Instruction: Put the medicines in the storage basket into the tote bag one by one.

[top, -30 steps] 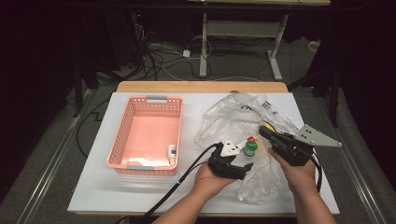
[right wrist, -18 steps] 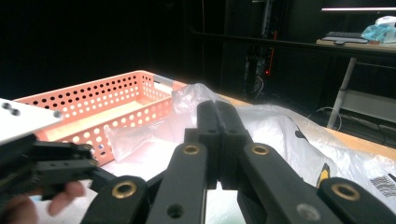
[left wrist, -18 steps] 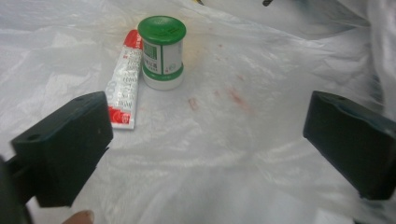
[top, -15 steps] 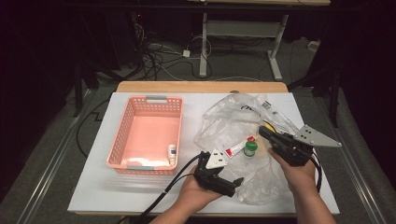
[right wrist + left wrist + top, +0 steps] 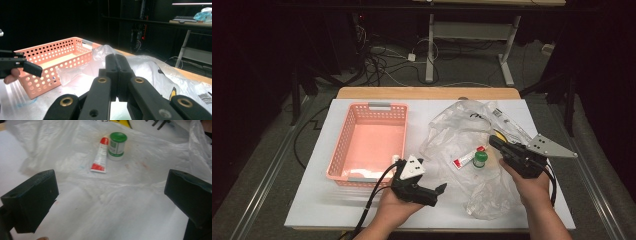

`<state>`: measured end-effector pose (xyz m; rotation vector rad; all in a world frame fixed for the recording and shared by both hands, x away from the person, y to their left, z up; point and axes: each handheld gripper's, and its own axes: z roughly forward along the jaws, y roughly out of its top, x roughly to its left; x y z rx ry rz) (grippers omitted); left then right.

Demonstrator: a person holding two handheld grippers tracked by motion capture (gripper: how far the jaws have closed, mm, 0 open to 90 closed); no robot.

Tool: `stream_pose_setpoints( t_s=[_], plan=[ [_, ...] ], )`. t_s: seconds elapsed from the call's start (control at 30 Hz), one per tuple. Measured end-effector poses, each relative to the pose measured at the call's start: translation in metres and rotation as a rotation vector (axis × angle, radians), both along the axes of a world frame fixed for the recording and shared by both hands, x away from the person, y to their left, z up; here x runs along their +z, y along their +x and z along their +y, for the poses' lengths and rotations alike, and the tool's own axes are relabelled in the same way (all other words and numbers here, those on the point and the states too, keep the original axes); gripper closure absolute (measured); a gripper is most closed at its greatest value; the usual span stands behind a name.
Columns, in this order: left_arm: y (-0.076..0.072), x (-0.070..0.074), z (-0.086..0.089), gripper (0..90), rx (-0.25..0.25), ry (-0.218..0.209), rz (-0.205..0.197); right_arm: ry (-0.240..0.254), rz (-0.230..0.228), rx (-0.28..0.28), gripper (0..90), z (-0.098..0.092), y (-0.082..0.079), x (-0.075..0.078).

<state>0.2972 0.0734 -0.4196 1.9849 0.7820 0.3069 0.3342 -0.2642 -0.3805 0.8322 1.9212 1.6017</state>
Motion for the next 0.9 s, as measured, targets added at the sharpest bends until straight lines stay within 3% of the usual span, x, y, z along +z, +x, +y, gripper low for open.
stream_pose_setpoints(
  t_s=[0.3, 0.47, 0.63, 0.9],
  plan=[
    [0.004, 0.004, 0.044, 0.0, 0.122, 0.026, -0.028, -0.001, 0.001, -0.001, 90.0, -0.001, 0.0, 0.0],
    [0.006, 0.006, 0.067, 0.0, 0.177, 0.01, -0.026, -0.003, -0.001, -0.002, 90.0, -0.002, 0.0, 0.0],
    [0.01, 0.005, 0.081, 0.0, 0.224, 0.007, -0.018, -0.001, 0.003, -0.006, 90.0, -0.003, 0.0, -0.001],
    [0.017, 0.001, 0.1, 0.6, 0.282, 0.004, 0.028, 0.004, -0.002, -0.009, 90.0, -0.005, -0.001, 0.001]
  ],
)
